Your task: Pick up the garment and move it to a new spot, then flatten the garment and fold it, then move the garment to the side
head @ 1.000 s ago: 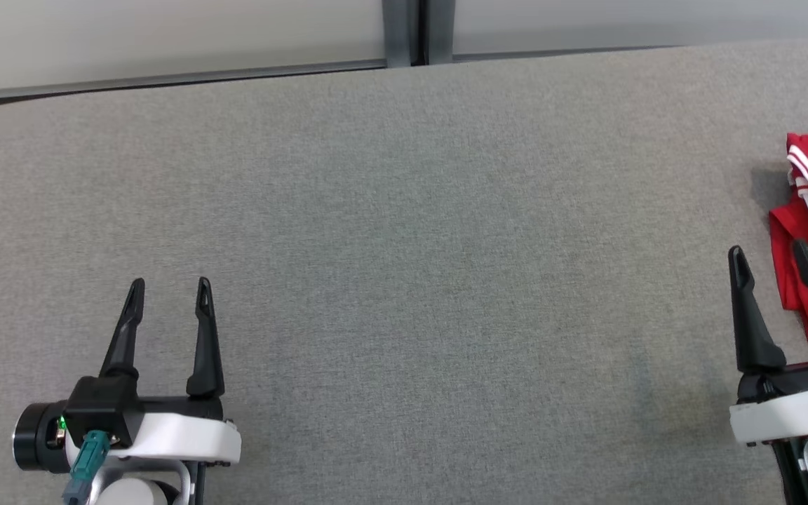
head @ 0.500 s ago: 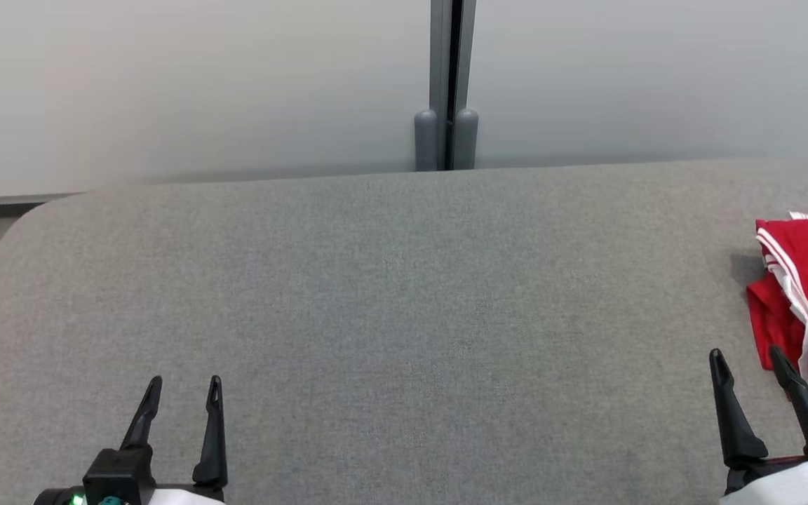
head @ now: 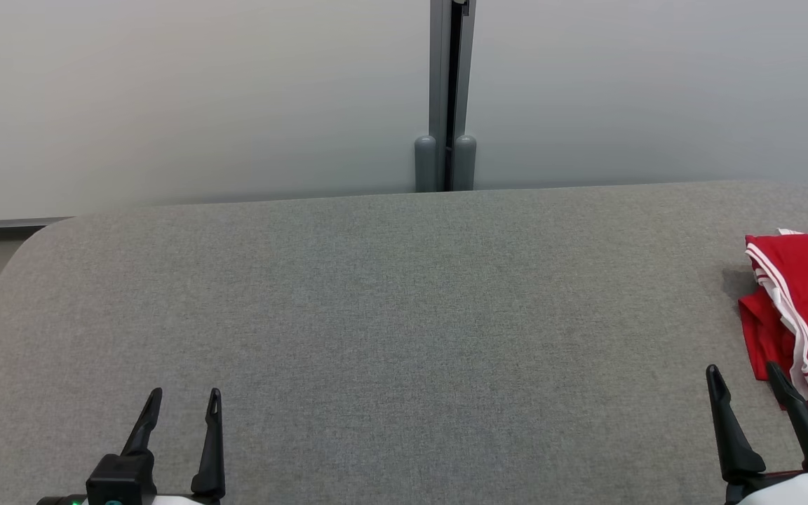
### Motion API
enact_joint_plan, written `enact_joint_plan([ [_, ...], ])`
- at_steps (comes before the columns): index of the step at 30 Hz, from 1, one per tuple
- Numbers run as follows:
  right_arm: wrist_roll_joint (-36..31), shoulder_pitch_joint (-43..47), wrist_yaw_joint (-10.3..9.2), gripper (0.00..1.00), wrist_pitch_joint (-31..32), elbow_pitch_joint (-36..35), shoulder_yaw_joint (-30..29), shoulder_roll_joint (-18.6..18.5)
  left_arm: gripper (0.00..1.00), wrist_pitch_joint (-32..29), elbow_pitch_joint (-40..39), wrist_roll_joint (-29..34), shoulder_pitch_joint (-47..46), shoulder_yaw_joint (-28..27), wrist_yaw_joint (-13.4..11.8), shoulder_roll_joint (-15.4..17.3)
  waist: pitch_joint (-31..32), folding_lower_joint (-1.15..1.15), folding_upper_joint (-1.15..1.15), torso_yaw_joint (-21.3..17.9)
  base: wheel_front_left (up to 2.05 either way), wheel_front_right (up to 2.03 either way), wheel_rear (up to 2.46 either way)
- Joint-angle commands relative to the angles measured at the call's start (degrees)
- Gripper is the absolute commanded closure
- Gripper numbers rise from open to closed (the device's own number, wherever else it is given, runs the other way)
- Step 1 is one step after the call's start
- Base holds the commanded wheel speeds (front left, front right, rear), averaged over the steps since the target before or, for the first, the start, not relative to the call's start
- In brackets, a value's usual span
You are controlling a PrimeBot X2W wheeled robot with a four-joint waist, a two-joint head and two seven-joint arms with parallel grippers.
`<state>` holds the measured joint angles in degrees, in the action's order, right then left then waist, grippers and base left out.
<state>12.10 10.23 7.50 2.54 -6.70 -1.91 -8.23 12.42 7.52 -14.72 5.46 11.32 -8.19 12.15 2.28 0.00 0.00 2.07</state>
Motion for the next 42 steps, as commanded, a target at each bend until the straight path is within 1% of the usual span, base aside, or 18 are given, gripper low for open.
enact_joint_plan([
  [1,-0.18,0.28,-0.02,0.00,0.31,-0.38,-0.15,-0.07,0.00,0.37,0.13,-0.12,0.00,0.01,-0.26,0.32,-0.03,0.00,0.00,0.03,0.00,0.00,0.00],
  [19,0.28,0.36,-0.02,0.00,0.94,0.12,-0.15,-0.42,0.00,0.82,1.86,-0.91,-1.43,0.81,-0.23,0.05,0.27,0.00,0.00,0.08,0.00,0.00,0.00],
  [23,0.29,0.25,-0.02,0.00,0.99,0.30,0.01,-0.18,0.00,0.90,2.16,-0.72,-1.65,1.11,-0.07,0.35,0.33,0.00,0.00,0.13,0.00,0.00,0.00],
  [28,0.78,0.20,-0.02,0.00,1.28,0.64,0.15,-0.24,0.00,1.30,1.93,-0.07,-2.23,1.35,-0.47,0.68,0.35,0.00,0.00,0.23,0.00,0.00,0.00],
  [29,0.56,0.03,0.00,1.00,1.09,0.55,0.27,-0.09,1.00,1.05,2.08,-0.35,-1.32,1.46,-0.31,0.23,0.36,0.00,0.00,0.24,0.00,0.00,0.00],
  [32,0.80,0.38,0.00,1.00,1.16,2.06,0.64,0.47,1.00,1.09,3.30,-0.45,-0.40,1.74,-0.33,-0.53,0.35,0.00,0.00,0.27,0.00,0.00,0.00],
  [42,11.67,-1.99,0.00,1.00,1.53,4.55,-0.09,1.11,1.00,-1.52,3.72,-11.12,-2.00,-0.81,1.85,-1.60,0.12,0.00,0.00,0.08,0.00,0.00,0.00],
])
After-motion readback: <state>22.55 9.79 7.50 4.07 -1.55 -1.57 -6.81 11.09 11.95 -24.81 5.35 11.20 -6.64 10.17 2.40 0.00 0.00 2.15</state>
